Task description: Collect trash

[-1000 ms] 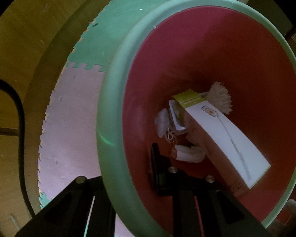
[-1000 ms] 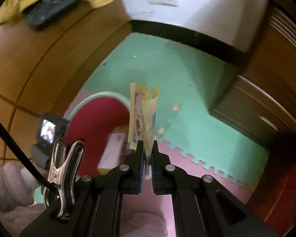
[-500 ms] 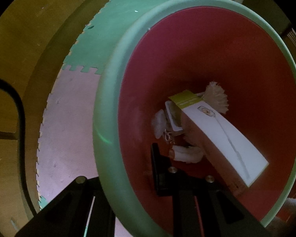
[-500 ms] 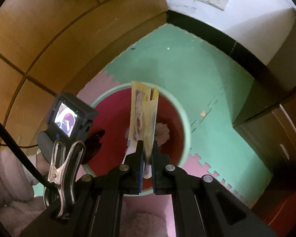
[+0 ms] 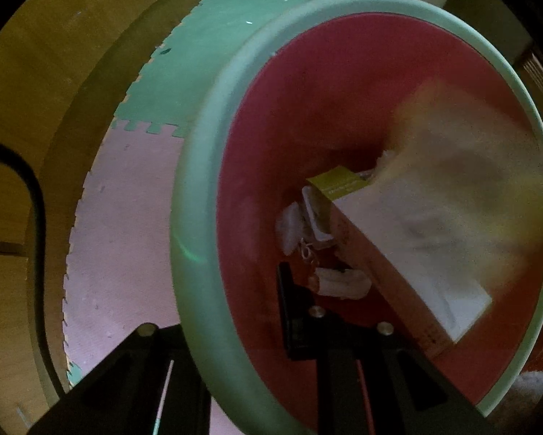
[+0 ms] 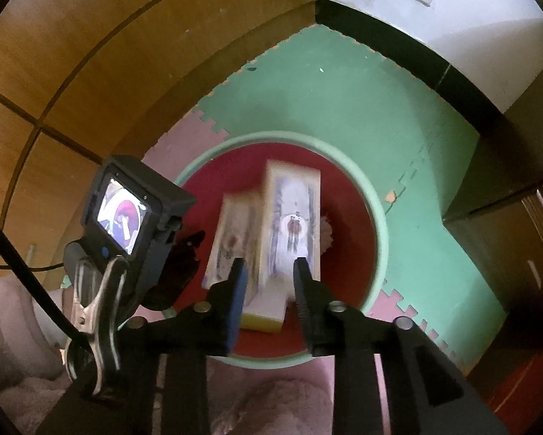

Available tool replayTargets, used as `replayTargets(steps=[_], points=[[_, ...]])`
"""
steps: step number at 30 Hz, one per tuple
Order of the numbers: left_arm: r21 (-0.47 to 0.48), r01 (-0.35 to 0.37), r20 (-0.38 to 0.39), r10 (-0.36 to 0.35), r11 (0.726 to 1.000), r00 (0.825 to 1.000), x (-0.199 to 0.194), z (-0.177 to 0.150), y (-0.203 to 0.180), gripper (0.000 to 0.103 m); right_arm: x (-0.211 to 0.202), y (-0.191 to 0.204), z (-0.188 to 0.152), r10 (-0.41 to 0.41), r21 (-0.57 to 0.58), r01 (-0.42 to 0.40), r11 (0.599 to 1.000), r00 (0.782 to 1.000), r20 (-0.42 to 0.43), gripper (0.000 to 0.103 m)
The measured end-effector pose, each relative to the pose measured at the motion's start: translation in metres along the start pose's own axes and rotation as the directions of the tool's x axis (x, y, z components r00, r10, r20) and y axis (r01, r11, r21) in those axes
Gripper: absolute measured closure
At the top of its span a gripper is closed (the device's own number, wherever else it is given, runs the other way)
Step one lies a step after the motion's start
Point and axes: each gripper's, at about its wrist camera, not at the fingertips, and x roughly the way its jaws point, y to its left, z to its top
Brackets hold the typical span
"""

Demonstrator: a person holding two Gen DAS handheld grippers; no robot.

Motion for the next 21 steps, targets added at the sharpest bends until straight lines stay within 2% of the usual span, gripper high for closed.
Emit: replayTargets(steps=[2,5,7,12,17,21], points=[[-0.026,0.013,0.001,-0.013,1.0,1.0,-0.001,0.001,0.001,0.09,-0.008,-0.003,0.0,-0.016,-0.01,0.016,1.0,1.0,0.013,0.073],[-0.021,0.005,0.001,-0.005,1.0,1.0,-0.002,0.002,-0.002,0.09,-0.031,-0.016,-0.004,-0.059,0.011,0.058,0.998,0.995,0.075,0.073],[-0.009,0.002,-0.002,-0.002,1.0,1.0,-0.002,0.002,-0.002,0.09,-0.05,-0.029,-0.008,-0.089,0.064,0.082,0.995,0.989,0.117,0.072],[0.031,-0.021,-0.009,0.022,0.999,1.0,-0.001,0.001,-0.003,0.09,-0.105,-0.073,-0.029,-0.193,0.244,0.138,0.96,0.957,0.215,0.072],[0.032,-0.022,-0.012,0.023,0.999,1.0,0.0,0.002,-0.001,0.09,-0.161,-0.109,-0.056,-0.332,0.392,0.211,0.895,0.903,0.273,0.072],[0.035,-0.02,-0.012,0.02,0.999,1.0,0.0,0.002,-0.001,0.09,-0.206,-0.135,-0.083,-0.459,0.506,0.272,0.818,0.84,0.29,0.072]])
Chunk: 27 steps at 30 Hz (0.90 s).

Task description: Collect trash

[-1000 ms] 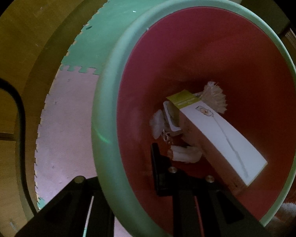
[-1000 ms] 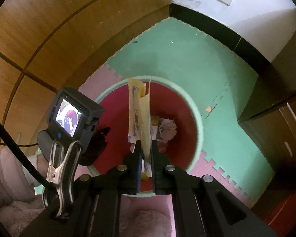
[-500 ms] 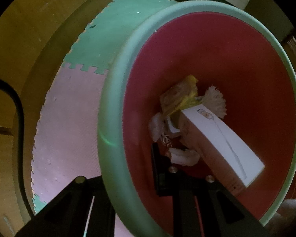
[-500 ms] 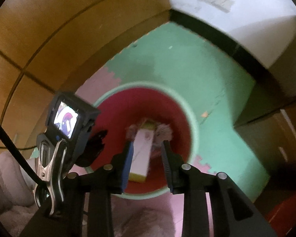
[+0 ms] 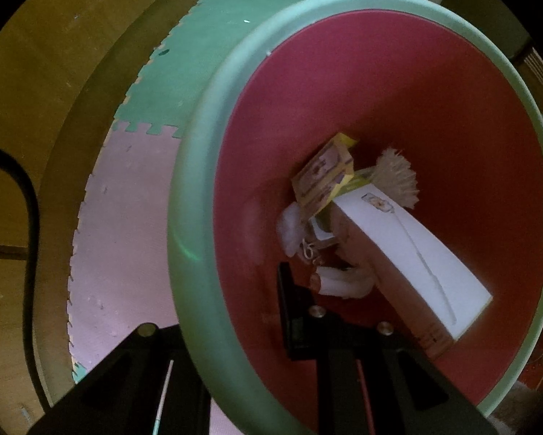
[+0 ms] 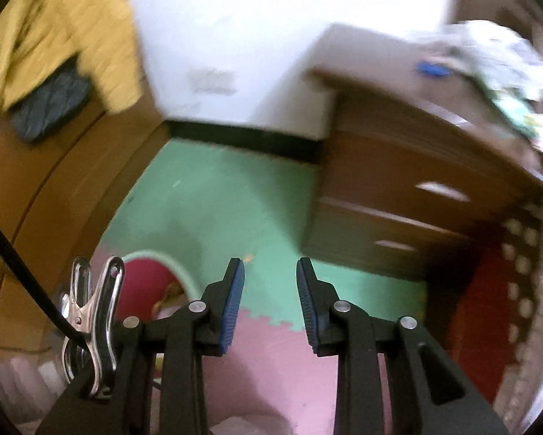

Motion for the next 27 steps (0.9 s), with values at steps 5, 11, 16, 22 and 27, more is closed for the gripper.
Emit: replayTargets(steps=[5,11,16,22,27], points=[[0.008,-0.006,-0.008,0.006,1.0,1.0,0.001,0.0,0.0,0.09,-0.038,-0.048,0.011,-0.144,0.101,0.135,0.986,0.986,0.081,0.072],[0.01,-0.011,-0.012,0.011,1.0,1.0,0.001,0.002,-0.002,0.09,-0.073,-0.099,0.022,-0.289,0.182,0.262,0.948,0.947,0.142,0.059],[0.015,-0.019,-0.013,0.019,1.0,1.0,0.002,0.002,-0.003,0.09,-0.086,-0.128,0.022,-0.375,0.221,0.339,0.915,0.914,0.153,0.059],[0.022,-0.031,-0.014,0.032,0.999,0.999,0.002,0.002,-0.003,0.09,-0.093,-0.154,0.018,-0.434,0.272,0.385,0.882,0.889,0.148,0.059],[0.022,-0.044,-0.018,0.044,0.999,0.999,0.002,0.002,-0.003,0.09,-0.094,-0.176,0.02,-0.47,0.298,0.415,0.86,0.87,0.145,0.059]])
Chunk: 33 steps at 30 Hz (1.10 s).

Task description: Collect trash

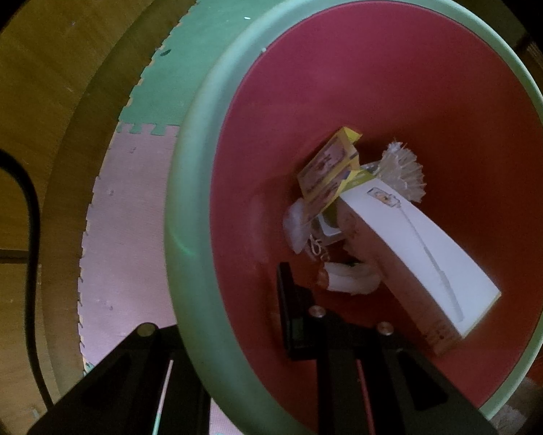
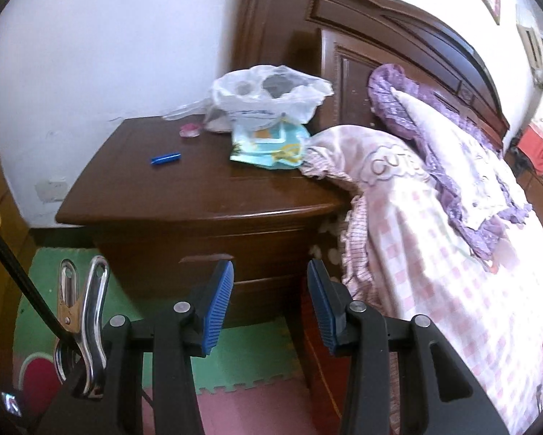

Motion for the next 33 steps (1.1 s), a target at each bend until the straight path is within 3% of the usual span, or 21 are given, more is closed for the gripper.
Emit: replayTargets(steps=[17,23,26,33], points=[[0.003,-0.013,-0.009,0.013,1.0,1.0,0.001,0.0,-0.001,0.09,0.044,-0.023,0.032,-0.082,-0.024,0.082,0.996,0.997,0.013,0.059],[-0.003,-0.011,-0.009,0.011,1.0,1.0,0.001,-0.001,-0.001,0.09,0.064,-0.021,0.044,-0.075,-0.047,0.076,0.996,0.997,0.022,0.059],[-0.005,-0.014,-0.01,0.014,1.0,1.0,0.001,-0.003,0.0,0.089,0.083,-0.023,0.053,-0.048,-0.037,0.047,0.998,0.999,-0.006,0.049],[-0.003,-0.025,-0.015,0.024,1.0,1.0,0.002,-0.001,0.0,0.088,0.112,-0.021,0.094,-0.02,-0.021,0.02,1.0,1.0,-0.002,0.049]])
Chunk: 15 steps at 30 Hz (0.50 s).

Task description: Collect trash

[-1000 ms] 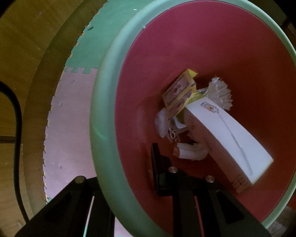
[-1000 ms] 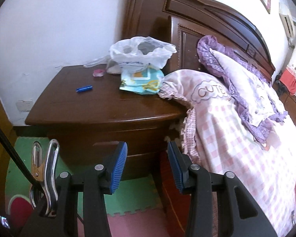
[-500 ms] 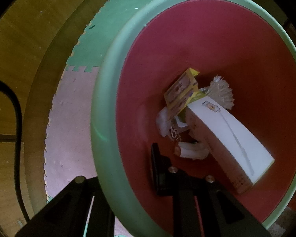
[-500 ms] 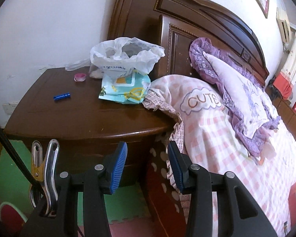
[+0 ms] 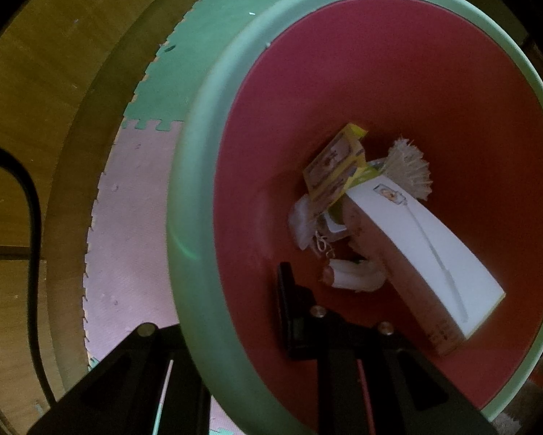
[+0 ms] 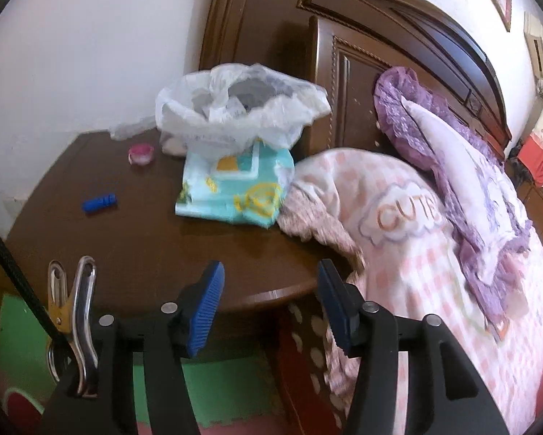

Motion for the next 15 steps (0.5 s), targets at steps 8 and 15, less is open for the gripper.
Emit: replayTargets(steps=[8,15], points=[[-0.006,-0.004,-0.001,0.004,1.0,1.0,0.0,0.0,0.001,0.088,0.021,-0.003,0.067,0.004,0.043,-0.006,0.999,0.999,0.04,0.047],[-0.025,-0.006,-0.001,0.006,1.0,1.0,0.0,0.001,0.003,0.087,0.064,-0.022,0.106,-0.025,0.19,0.031,0.981,0.999,-0.032,0.041]])
